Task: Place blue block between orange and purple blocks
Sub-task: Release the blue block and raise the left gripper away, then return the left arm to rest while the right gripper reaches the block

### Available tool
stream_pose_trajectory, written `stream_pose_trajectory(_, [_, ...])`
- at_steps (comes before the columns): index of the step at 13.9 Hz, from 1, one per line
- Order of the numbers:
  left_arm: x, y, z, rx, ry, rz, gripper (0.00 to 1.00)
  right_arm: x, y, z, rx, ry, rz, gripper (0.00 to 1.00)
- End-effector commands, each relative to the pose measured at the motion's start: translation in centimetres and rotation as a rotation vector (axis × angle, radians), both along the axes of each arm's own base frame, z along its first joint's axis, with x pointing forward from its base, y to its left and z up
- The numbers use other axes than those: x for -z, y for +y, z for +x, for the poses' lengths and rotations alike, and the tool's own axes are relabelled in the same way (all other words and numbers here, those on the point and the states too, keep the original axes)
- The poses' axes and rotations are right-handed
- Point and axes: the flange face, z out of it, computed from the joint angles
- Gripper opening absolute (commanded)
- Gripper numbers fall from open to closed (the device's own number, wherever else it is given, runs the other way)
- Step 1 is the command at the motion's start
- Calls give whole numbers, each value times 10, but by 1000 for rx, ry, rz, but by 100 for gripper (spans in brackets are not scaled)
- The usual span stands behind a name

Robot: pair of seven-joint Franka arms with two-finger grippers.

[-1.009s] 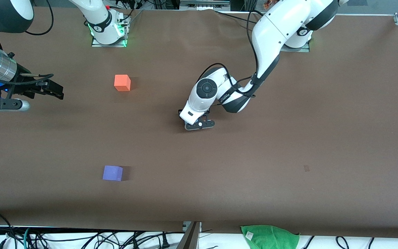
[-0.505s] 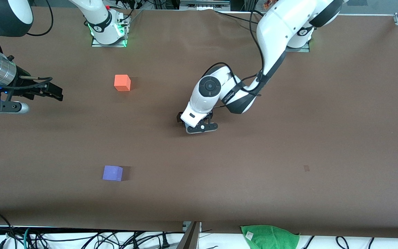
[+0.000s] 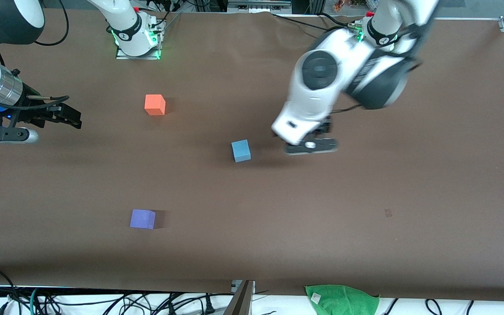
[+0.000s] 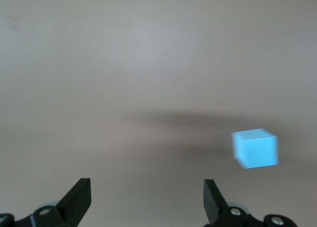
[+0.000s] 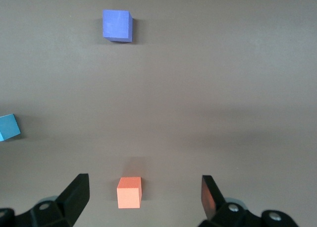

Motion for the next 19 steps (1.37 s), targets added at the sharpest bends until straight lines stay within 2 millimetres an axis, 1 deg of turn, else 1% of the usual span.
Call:
stream_pose_trajectory(1, [-27, 92, 11, 68, 66, 23, 100, -3, 10, 1, -24, -11, -5, 100])
stream_pose_trajectory(2, [-43, 131, 16, 95, 72, 1, 100, 6, 35, 1, -55, 1, -17, 100])
stream_pose_trajectory(3, [-56, 159, 19, 126, 65, -16, 100, 20, 49, 6, -76, 13, -19, 100])
stream_pose_trajectory(4, [-66, 178, 21, 139, 55, -20, 100, 35, 60, 13, -91, 17, -15, 100])
stream_pose_trajectory(5, [-71, 195, 21, 145, 55, -20, 100, 49, 84, 9, -129, 38, -16, 100])
stream_pose_trajectory(6, [-76, 206, 20, 164, 48, -18, 100, 63, 114, 3, -176, 69, -26, 100])
stream_pose_trajectory(7, [-86, 217, 14, 160, 30, -4, 100, 78, 136, 3, -178, 77, -28, 100])
stream_pose_trajectory(8, [-80, 228, 5, 136, 24, -5, 100, 94, 160, 4, -152, 65, -20, 100])
stream_pose_trajectory(9, [-82, 243, -5, 118, -19, -27, 100, 114, 204, -1, -155, 50, -8, 100])
stream_pose_trajectory(10, [-78, 262, -11, 108, -68, -57, 100, 139, 245, -9, -141, 42, -13, 100])
stream_pose_trajectory(11, [-68, 269, -25, 97, -95, -78, 100, 164, 277, -12, -112, 13, -1, 100])
stream_pose_trajectory(12, [-69, 279, -34, 83, -141, -79, 100, 187, 305, -17, -92, -7, 18, 100])
stream_pose_trajectory(13, [-68, 294, -39, 60, -158, -81, 100, 209, 332, -23, -72, -29, 45, 100])
stream_pose_trajectory(15, [-71, 301, -41, 120, -155, -80, 100, 254, 384, -42, -55, -71, 80, 100])
stream_pose_trajectory(16, [-73, 311, -45, 145, -135, -77, 100, 271, 400, -50, -65, -85, 88, 100])
stream_pose_trajectory(17, [-77, 305, -47, 162, -128, -73, 100, 282, 407, -54, -82, -94, 86, 100])
stream_pose_trajectory(18, [-78, 302, -48, 163, -122, -72, 100, 288, 415, -60, -98, -95, 85, 100])
stream_pose_trajectory(19, [-83, 301, -44, 162, -113, -79, 100, 296, 423, -67, -109, -84, 83, 100])
